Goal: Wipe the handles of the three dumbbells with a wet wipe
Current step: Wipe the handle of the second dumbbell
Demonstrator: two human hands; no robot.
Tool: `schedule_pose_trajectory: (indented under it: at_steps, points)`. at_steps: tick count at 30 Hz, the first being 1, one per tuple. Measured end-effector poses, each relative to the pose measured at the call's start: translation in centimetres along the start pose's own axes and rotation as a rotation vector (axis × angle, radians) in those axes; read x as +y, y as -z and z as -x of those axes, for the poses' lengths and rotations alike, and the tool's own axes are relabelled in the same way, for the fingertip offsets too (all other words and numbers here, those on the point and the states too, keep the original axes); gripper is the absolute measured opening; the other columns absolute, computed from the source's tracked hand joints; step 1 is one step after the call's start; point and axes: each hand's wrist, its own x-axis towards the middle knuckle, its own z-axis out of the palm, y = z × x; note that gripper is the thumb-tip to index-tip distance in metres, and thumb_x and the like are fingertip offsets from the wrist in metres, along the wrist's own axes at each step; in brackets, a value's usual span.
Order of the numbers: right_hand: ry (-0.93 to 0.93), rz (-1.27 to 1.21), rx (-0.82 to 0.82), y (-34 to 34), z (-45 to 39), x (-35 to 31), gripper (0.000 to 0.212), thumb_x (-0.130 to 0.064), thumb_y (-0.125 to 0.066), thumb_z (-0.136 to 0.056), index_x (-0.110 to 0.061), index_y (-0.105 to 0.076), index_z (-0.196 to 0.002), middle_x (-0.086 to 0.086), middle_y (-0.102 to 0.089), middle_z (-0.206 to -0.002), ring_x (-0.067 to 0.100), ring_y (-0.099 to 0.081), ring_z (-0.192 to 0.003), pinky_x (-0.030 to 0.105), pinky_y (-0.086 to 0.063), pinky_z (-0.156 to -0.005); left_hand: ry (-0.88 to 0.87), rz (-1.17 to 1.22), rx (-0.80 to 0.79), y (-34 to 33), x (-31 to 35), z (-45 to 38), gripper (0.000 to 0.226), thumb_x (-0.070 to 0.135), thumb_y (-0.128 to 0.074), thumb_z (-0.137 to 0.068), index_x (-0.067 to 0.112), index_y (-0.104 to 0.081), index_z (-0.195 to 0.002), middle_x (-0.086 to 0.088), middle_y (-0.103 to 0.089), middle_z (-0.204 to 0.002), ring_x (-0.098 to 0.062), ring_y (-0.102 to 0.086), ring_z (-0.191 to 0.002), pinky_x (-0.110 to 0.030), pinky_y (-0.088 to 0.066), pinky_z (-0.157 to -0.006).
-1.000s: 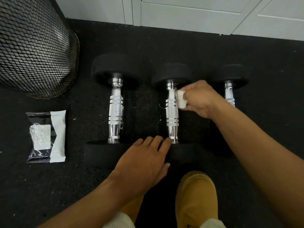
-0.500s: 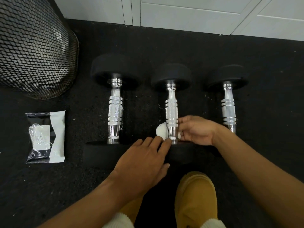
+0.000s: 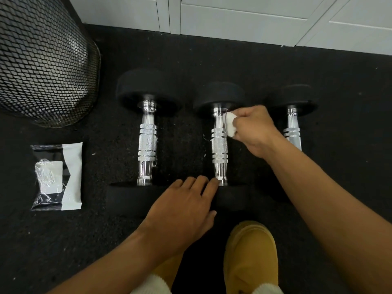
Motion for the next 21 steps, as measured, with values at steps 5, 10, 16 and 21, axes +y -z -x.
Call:
schedule_pose_trajectory:
  at_steps: [5,10,16,21]
  points:
    - [-0.270,-0.364,-0.442,0.3,0.9,3.0,0.036,0.015,-0.033,-0.089,0.001,-0.060,-0.110,0.014,-0.066,-0.091,0.019,-0.063,-0.075,0.028,-0.056,-0.067,-0.006,-0.002,-0.002,0.1,0.0,0.0,0.056,0.045,-0.035,-0.080,0.012,-0.045,-0.125,-0.004,-0.062,-0.100,-0.020,-0.060,-0.081,-0.035,-0.051,-0.067]
    - [-0.305,-0.141,-0.572,1.3,3.1,5.0,0.035,0.016,-0.037,-0.085,0.003,-0.063,-0.105,0.015,-0.070,-0.095,0.019,-0.068,-0.080,0.030,-0.058,-0.073,-0.013,0.004,-0.004,0.0,0.0,0.0,0.056,0.045,-0.035,-0.081,0.012,-0.043,-0.126,-0.004,-0.062,-0.099,-0.020,-0.060,-0.081,-0.035,-0.051,-0.067]
    - [0.017,0.384,-0.326,2.6,6.2,4.2,0.033,0.004,-0.049,-0.079,-0.015,-0.074,-0.090,0.008,-0.072,-0.084,0.022,-0.067,-0.084,0.036,-0.053,-0.080,-0.014,0.008,-0.012,0.1,-0.2,0.1,0.056,0.045,-0.036,-0.081,0.011,-0.046,-0.125,-0.005,-0.063,-0.099,-0.020,-0.062,-0.080,-0.035,-0.053,-0.066]
    - [0.058,0.215,-0.225,4.3,8.4,2.7,0.037,0.003,-0.047,-0.086,-0.024,-0.071,-0.094,0.008,-0.070,-0.096,0.024,-0.066,-0.094,0.046,-0.054,-0.087,-0.015,0.027,-0.021,0.5,-0.3,0.1,0.056,0.044,-0.045,-0.076,0.011,-0.053,-0.121,-0.005,-0.065,-0.095,-0.021,-0.064,-0.075,-0.036,-0.055,-0.062]
